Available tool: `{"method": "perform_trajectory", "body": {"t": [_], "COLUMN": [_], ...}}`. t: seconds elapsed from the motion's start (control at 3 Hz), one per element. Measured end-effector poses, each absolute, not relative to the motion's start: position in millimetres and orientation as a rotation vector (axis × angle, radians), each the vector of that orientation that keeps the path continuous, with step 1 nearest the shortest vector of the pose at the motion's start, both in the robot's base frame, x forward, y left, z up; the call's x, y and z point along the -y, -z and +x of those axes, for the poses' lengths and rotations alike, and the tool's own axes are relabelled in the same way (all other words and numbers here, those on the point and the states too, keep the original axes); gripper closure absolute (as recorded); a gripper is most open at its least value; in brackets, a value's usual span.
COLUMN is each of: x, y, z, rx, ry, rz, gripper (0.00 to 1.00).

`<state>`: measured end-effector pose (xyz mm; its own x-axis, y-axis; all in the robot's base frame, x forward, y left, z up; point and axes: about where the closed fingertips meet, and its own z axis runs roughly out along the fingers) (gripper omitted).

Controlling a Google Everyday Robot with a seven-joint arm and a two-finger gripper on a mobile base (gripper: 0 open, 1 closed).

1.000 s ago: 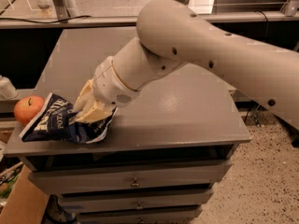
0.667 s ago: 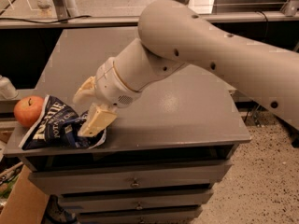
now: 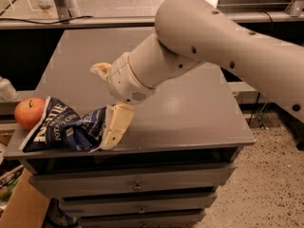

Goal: Move blue chip bag near apple

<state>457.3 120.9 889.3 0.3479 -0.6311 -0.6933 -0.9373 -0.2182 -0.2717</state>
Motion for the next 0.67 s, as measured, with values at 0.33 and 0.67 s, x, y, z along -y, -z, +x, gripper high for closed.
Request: {"method": "perform_trajectory", "body": {"t": [0.33,0.67], "x": [-82,-26], "y": [-889,-886], "z": [493,541], "rx": [-1.440,-1.521], "ry": [-0.483,-0.364], "rz": [-1.905,-1.866], "gripper": [0.00,0.00]}}
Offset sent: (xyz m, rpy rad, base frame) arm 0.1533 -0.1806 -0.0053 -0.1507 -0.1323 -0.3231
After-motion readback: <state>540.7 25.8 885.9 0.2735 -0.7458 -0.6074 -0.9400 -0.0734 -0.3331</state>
